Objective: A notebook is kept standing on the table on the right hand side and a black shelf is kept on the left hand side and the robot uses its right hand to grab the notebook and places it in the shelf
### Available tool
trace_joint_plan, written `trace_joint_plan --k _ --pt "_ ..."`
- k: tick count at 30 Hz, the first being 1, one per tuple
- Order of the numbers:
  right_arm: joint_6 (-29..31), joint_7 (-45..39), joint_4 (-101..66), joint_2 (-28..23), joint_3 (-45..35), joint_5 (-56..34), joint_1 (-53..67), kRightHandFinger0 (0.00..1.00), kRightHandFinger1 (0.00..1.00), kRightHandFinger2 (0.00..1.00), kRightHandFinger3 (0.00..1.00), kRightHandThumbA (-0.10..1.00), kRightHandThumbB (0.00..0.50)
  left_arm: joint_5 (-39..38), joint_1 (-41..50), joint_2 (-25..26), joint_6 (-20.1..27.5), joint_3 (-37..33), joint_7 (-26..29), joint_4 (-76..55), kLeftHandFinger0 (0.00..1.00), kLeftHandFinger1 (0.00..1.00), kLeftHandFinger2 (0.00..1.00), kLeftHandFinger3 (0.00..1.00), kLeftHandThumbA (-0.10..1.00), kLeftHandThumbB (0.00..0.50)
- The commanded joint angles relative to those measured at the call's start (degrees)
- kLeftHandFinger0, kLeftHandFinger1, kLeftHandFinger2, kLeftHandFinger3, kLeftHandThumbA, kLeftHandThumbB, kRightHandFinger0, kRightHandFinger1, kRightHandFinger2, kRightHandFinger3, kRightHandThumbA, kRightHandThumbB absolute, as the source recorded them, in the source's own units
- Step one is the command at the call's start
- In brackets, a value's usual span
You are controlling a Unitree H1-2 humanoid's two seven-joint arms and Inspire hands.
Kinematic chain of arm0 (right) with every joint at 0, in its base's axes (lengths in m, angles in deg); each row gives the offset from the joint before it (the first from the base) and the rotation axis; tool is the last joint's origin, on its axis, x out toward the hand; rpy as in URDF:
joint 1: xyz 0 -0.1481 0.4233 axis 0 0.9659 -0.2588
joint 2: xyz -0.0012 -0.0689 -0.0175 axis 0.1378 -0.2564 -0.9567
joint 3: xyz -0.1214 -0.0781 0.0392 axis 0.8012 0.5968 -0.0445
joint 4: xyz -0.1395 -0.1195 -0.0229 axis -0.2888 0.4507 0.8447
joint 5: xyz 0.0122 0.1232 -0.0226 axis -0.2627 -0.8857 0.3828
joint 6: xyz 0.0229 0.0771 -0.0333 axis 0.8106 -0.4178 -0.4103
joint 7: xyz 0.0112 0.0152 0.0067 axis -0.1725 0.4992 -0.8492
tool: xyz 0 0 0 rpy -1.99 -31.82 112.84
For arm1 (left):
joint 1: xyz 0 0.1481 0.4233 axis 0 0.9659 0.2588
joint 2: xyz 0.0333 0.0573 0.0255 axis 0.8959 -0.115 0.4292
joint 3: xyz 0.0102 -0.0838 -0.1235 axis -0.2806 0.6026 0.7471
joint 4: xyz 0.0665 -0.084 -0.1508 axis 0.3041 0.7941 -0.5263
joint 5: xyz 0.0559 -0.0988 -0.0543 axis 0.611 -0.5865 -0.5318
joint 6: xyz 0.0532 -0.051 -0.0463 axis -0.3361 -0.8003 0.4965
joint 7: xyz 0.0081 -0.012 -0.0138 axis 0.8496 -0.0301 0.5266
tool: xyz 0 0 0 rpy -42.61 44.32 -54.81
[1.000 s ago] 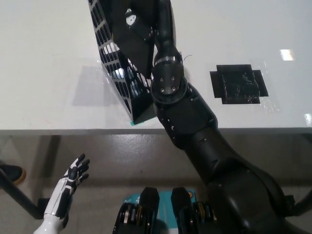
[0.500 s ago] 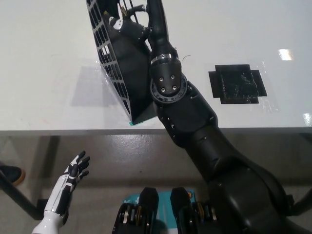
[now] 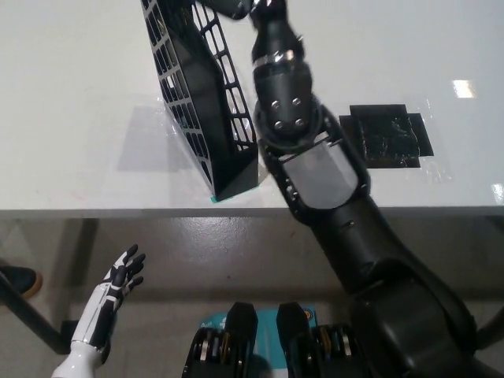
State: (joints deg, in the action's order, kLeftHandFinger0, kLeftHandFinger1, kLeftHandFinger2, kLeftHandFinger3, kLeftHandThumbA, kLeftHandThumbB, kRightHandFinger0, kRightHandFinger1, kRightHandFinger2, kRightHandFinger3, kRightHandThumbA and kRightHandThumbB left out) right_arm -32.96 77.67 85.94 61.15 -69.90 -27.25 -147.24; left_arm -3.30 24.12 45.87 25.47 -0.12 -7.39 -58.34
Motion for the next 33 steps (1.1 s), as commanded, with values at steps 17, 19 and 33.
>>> trace_joint_plan --k 17,19,33 --pt "-18.8 -16.41 -77.6 -12.51 2.72 -0.8 20.0 1.0 1.0 1.0 1.0 1.0 0.5 0.37 0.24 0.87 2.05 -0.09 -0.19 -0.03 1.0 1.0 1.0 1.0 1.0 0.091" --pt "-17.83 -16.44 -80.59 -12.29 2.78 2.47 25.89 1.0 1.0 1.0 1.0 1.0 0.5 0.87 0.16 0.75 2.32 -0.09 0.23 0.08 1.0 1.0 1.0 1.0 1.0 0.086" --pt "-3.44 -13.02 -75.22 -14.67 4.33 0.44 61.56 1.0 1.0 1.0 1.0 1.0 0.436 0.94 0.97 0.37 2.73 -0.31 0.3 0.23 1.0 1.0 1.0 1.0 1.0 0.101"
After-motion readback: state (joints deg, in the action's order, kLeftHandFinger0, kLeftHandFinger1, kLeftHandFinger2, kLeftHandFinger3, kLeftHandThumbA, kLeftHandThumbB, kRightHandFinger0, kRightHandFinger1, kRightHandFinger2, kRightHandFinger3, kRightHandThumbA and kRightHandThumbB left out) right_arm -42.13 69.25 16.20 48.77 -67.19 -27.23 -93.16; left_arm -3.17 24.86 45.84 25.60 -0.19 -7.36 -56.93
